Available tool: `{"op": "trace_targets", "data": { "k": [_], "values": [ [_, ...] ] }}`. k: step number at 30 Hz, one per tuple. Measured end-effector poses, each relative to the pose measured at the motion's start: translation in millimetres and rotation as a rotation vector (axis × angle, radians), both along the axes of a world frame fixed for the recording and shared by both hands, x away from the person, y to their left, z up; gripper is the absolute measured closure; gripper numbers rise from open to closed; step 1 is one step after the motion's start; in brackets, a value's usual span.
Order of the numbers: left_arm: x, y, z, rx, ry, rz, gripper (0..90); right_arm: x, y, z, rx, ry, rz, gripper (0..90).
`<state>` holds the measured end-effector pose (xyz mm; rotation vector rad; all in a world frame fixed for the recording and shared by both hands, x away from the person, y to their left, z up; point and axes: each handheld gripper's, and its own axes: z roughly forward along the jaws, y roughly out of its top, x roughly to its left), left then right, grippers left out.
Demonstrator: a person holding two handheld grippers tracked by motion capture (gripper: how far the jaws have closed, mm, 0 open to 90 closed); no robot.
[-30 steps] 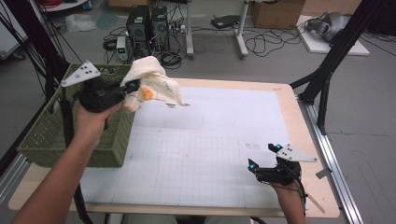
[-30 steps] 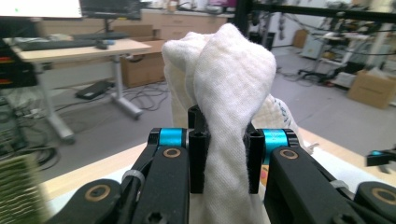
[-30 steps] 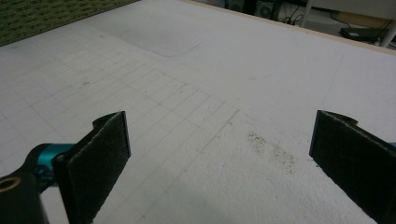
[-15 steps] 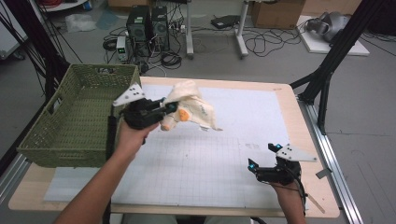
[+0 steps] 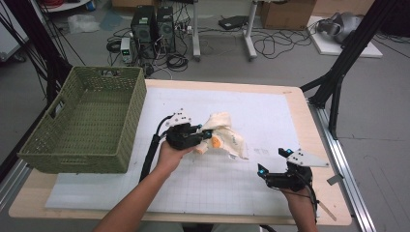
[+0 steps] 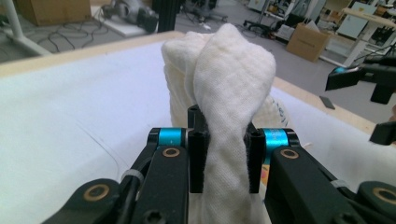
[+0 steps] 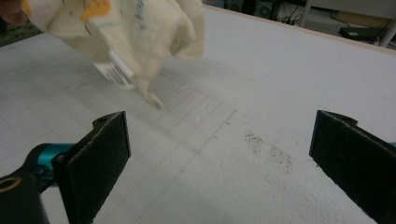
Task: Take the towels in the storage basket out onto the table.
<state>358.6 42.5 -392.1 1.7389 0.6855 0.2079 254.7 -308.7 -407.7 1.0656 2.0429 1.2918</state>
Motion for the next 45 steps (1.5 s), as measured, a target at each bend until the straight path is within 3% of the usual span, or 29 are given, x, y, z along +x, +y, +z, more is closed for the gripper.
{"op": "trace_targets", "data": {
  "k": [1,6,9,10,11,13,14,17,21,30,37,45],
  "values": [
    [2.7,-4.0,-8.7,0.015,0.03,-0.003,77.3,-0.3,0.0,0.0,0.003,0.004,-0.004,4.4],
    [6.3,-7.6,-24.8,0.066,0.069,0.007,76.2,0.0,0.0,-0.3,0.006,0.007,-0.003,4.4],
    [10.1,-7.3,-33.9,0.144,0.114,0.023,74.3,0.6,0.0,-0.7,0.003,0.005,-0.002,4.4],
    [10.1,-7.3,-33.9,0.144,0.114,0.023,72.7,0.6,0.2,-0.9,0.004,0.008,-0.002,4.4],
    [12.5,-4.2,-36.4,0.212,0.118,0.055,70.3,0.6,0.4,-1.0,0.004,0.01,-0.002,4.4],
    [13.7,-1.6,-37.0,0.236,0.119,0.068,67.6,0.4,0.6,-1.0,0.004,0.011,-0.003,4.4],
    [15.5,4.9,-36.8,0.24,0.134,0.105,57.3,0.4,0.6,-1.0,0.003,0.008,-0.001,4.4],
    [15.4,12.5,-33.5,0.241,0.122,0.148,40.2,0.4,0.3,-1.3,0.002,0.011,-0.004,4.4],
    [6.4,36.4,-26.9,0.162,0.065,0.22,31.9,0.6,1.6,-1.6,0.001,0.014,-0.002,4.4],
    [-16.7,73.1,-24.8,0.104,-0.001,0.233,29.6,3.0,5.1,-2.7,-0.003,0.022,0.003,4.4],
    [-32.7,88.4,-25.7,0.089,-0.034,0.251,17.4,8.8,9.4,-4.2,-0.026,0.039,0.002,4.4],
    [-44.6,97.2,-27.6,0.05,-0.05,0.233,17.7,13.0,12.2,-5.4,-0.013,0.061,0.002,4.5]
  ]
}}
